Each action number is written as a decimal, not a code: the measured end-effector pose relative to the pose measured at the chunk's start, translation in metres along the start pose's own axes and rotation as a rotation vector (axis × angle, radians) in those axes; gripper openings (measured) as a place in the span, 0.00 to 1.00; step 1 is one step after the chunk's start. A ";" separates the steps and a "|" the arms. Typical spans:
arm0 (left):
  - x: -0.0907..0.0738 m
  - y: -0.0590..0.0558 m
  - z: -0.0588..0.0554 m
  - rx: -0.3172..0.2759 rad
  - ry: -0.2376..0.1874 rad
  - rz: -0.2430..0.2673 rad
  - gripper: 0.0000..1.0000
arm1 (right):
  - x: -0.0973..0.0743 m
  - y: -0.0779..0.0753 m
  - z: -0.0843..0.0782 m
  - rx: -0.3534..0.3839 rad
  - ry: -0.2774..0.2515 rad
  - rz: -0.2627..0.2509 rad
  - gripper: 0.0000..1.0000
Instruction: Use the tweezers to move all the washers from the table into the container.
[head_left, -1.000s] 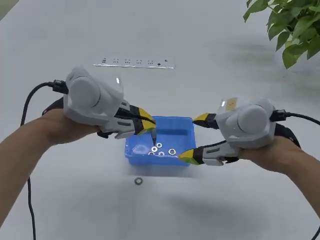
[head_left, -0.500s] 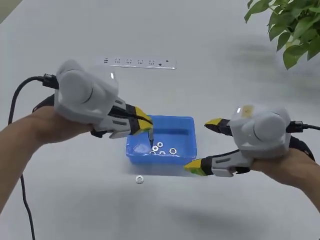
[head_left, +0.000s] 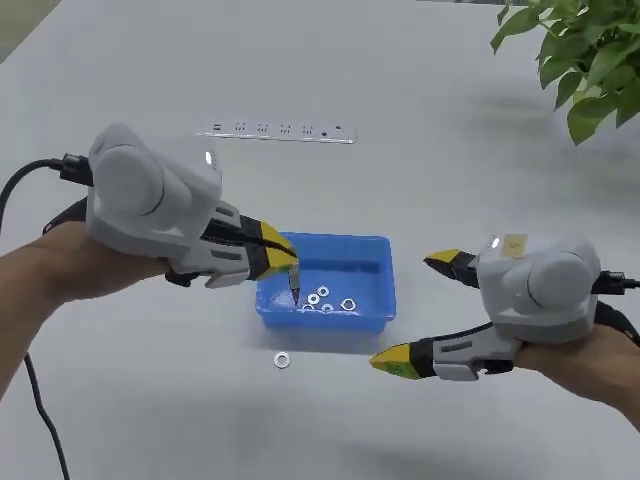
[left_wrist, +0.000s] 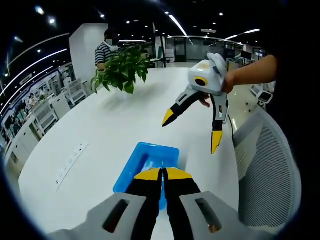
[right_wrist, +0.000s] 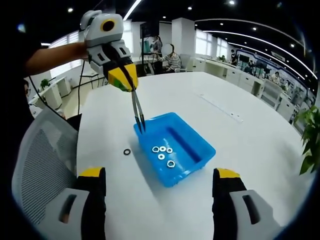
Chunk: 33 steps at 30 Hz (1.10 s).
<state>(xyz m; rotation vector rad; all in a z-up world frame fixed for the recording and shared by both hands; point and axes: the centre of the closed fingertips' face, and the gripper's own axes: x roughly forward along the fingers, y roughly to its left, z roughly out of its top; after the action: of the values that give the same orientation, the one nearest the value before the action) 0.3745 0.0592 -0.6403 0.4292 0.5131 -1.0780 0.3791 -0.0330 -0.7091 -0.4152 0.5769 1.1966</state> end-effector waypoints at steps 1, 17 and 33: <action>0.000 -0.001 0.000 0.001 0.000 0.001 0.05 | 0.000 0.001 0.000 0.000 -0.004 0.000 0.91; -0.005 -0.017 -0.008 -0.005 0.003 -0.014 0.05 | 0.001 0.009 -0.005 0.006 0.008 0.002 1.00; -0.001 -0.031 -0.029 0.019 0.038 -0.026 0.05 | 0.003 0.018 -0.012 -0.002 0.028 0.021 1.00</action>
<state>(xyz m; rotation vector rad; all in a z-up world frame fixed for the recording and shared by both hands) 0.3410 0.0633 -0.6657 0.4609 0.5435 -1.1018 0.3608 -0.0323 -0.7208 -0.4286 0.6052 1.2127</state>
